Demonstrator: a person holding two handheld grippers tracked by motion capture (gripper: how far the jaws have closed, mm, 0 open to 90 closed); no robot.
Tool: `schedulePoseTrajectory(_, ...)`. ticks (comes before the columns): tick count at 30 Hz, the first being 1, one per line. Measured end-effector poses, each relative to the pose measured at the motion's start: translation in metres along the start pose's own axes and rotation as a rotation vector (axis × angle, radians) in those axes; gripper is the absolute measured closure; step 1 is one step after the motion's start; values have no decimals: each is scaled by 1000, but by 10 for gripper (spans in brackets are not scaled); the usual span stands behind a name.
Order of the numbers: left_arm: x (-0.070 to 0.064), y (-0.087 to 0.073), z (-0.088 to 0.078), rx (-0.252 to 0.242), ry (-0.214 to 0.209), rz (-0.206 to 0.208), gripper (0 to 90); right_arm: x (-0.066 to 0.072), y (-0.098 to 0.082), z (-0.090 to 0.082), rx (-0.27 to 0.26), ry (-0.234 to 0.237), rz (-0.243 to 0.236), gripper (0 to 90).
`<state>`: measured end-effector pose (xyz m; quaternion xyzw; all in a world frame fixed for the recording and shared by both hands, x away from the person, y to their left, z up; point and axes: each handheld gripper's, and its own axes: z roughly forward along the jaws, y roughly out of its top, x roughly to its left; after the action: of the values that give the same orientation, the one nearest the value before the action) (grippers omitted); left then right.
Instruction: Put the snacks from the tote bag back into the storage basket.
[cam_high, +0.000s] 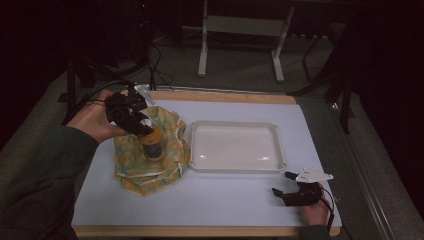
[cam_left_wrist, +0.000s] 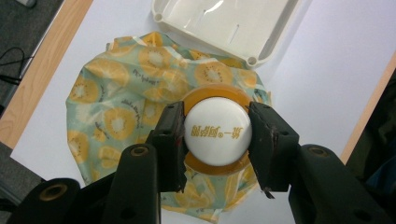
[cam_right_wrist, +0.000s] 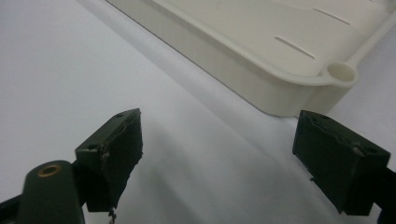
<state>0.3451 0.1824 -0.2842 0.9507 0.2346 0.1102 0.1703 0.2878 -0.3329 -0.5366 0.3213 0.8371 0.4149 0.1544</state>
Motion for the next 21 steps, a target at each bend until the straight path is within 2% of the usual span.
schedulePoseTrajectory(21, -8, 22, 1, 1, -5, 46, 588, 0, 0, 0, 0, 2, 2, 155)
